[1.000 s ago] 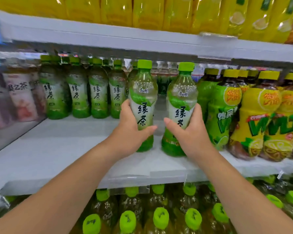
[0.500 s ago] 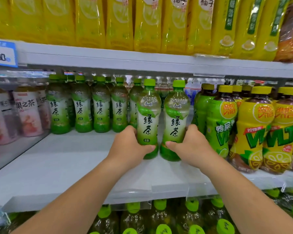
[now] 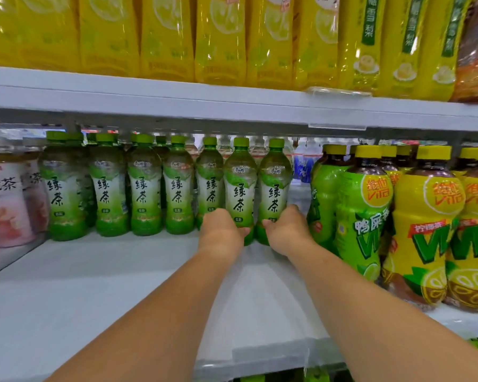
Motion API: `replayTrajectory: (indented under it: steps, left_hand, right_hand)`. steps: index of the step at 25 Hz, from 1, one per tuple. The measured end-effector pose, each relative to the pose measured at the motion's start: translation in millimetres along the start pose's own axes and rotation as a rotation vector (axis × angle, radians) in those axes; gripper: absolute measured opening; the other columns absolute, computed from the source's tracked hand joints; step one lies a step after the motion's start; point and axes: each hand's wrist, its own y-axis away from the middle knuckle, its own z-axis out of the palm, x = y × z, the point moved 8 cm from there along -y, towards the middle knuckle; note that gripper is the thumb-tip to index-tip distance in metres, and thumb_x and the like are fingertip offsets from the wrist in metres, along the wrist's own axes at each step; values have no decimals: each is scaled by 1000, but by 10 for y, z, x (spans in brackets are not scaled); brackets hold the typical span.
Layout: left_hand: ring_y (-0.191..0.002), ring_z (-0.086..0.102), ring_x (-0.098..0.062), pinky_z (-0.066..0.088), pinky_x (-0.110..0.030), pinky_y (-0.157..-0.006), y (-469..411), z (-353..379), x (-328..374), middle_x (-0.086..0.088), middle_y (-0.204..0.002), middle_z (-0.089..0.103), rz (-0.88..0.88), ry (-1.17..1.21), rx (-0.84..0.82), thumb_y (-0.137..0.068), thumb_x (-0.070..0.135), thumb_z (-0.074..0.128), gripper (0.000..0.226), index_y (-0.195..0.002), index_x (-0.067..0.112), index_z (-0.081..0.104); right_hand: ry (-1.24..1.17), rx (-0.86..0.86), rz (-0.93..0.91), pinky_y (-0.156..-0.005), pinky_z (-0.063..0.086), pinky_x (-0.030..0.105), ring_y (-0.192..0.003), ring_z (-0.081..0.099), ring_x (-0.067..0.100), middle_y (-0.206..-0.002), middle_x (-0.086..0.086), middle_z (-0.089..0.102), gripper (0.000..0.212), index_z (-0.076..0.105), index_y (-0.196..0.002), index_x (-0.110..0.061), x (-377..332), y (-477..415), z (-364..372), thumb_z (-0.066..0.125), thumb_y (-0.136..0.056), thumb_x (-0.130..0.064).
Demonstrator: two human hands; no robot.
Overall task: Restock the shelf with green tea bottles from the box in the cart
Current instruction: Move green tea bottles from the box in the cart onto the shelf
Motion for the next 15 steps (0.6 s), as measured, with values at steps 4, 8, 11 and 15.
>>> replayTrajectory:
  steps: [4, 8, 11, 15]
  left_hand:
    - [-96, 67, -29, 55, -33, -78, -228, 144, 12, -14, -105, 71, 10, -74, 34, -85, 34, 77, 37, -104, 3, 72]
    - [-100, 64, -32, 49, -33, -80, -361, 220, 51, -17, -123, 56, 67, -217, 92, -90, 40, 70, 45, -114, 2, 66]
    - [-100, 65, -32, 52, -36, -83, -420, 250, 85, -17, -118, 60, 115, -273, 80, -92, 42, 68, 44, -110, 2, 65]
    - [-103, 66, -31, 52, -36, -82, -414, 222, 51, -14, -111, 66, 155, -192, 148, -90, 34, 73, 42, -114, 4, 58]
  right_hand:
    - [19, 14, -24, -86, 46, 38, -117, 59, 34, -127, 14, 62, 41, 43, -127, -5, 13, -182, 125, 63, -96, -22]
    - [2, 5, -62, -84, 43, 36, -114, 60, 32, -124, 13, 65, 32, 42, -126, -4, 58, -425, 268, 55, -98, -11]
    - [-27, 1, -68, -89, 45, 39, -114, 60, 35, -124, 17, 64, 23, 43, -120, -5, 110, -546, 397, 51, -99, -9]
    - [19, -28, -90, -94, 46, 42, -117, 56, 38, -126, 20, 59, 29, 46, -123, -5, 161, -579, 461, 50, -100, -24]
